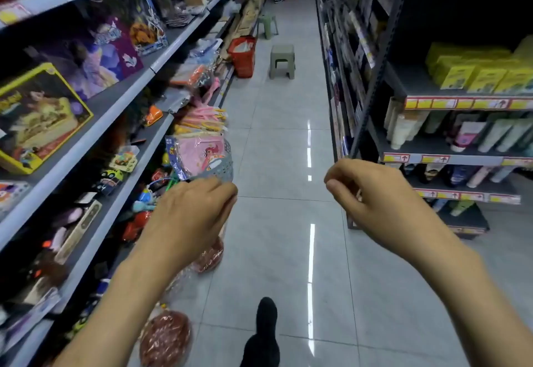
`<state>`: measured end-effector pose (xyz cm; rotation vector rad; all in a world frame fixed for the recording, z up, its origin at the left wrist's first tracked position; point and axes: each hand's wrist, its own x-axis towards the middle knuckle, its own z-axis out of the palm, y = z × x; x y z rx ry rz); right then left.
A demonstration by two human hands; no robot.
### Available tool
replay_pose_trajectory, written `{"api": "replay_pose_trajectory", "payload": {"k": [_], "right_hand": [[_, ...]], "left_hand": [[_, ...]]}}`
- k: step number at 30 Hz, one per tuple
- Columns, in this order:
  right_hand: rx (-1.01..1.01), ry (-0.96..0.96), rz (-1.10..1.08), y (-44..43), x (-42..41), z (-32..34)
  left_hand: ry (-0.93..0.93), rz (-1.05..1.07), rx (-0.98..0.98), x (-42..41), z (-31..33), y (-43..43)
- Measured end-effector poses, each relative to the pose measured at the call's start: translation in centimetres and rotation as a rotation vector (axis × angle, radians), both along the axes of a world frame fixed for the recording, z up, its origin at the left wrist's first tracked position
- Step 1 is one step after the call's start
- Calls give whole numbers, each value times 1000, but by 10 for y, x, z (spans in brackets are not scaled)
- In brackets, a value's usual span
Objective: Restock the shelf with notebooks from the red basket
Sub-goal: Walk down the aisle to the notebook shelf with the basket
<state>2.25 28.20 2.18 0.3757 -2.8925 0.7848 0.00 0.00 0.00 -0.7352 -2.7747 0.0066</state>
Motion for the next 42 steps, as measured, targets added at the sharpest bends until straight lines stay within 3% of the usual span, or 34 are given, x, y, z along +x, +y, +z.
{"api": "replay_pose_trajectory", "payload": {"k": [6, 15, 25, 34, 42], "right_hand": [[-24, -52, -71, -9, -94, -2], [-257, -9, -225, -23, -221, 1], [-285, -98, -249, -2, -369, -20], [-435, -40, -227, 50, -535, -21], [-377, -73, -173, 62, -667, -28]], "left_hand": [[8, -43, 7, -103, -3, -13], [-44, 6, 396, -232, 6, -16], [-98, -10, 348, -389, 3, 14], [-112, 80, 332, -531, 28, 66], [-114, 156, 319, -651, 23, 87]]}}
